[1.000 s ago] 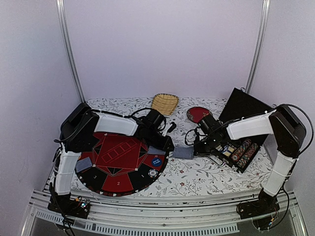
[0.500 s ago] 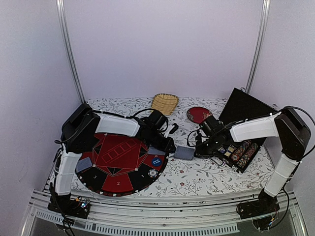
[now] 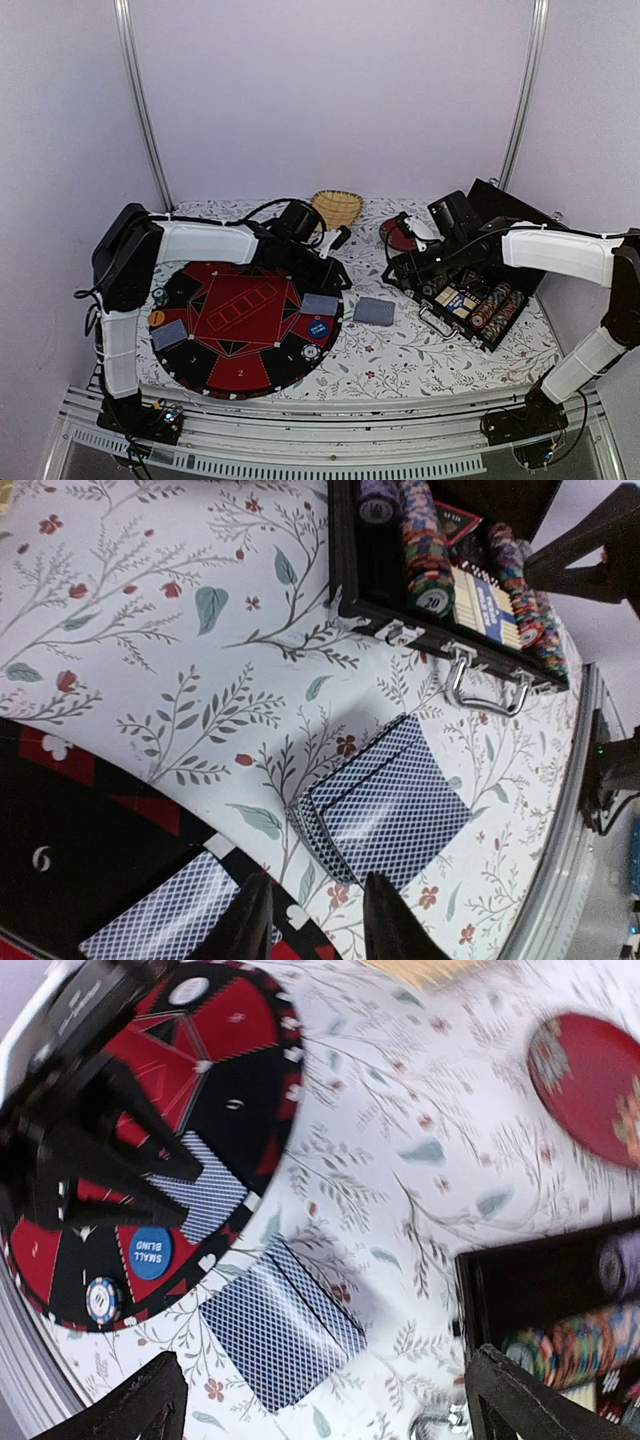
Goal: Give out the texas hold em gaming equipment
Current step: Adjust the poker card at the center of the board, then pick up the poker card from the center of the board, then pass from the right arm to the left, then pass from the left arm to the right, then pick up the poker card from the face-down deck piles.
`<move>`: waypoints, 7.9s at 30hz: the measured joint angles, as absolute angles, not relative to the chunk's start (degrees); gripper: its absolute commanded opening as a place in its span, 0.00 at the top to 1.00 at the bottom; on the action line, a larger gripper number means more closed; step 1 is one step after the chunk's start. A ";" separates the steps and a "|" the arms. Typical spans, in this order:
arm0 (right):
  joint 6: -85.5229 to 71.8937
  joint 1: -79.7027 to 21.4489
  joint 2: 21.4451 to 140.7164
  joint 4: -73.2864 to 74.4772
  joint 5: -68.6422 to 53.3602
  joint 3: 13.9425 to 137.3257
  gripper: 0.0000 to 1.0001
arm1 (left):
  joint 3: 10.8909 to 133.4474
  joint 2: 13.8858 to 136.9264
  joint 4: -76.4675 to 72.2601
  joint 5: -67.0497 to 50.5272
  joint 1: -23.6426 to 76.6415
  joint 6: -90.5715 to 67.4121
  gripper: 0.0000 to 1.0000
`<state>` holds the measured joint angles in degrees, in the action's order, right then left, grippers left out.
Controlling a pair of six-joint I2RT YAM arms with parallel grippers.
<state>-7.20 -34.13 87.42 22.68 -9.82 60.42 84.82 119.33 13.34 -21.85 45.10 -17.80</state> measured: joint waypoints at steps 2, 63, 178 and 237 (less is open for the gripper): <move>-1.02 -34.57 87.42 21.80 -11.49 61.14 0.01 | 83.37 116.86 12.62 -22.06 44.10 -18.00 0.62; 38.33 -38.50 113.43 31.11 -14.57 72.82 0.44 | 74.15 111.11 9.74 -23.94 41.12 -18.63 0.54; 41.63 -52.99 92.23 12.60 5.23 61.43 0.50 | 64.55 108.77 -14.24 -49.84 40.12 -31.29 0.85; 40.49 -52.60 92.23 11.97 6.96 61.41 0.51 | 63.83 101.58 -3.79 -45.32 37.21 -25.45 0.82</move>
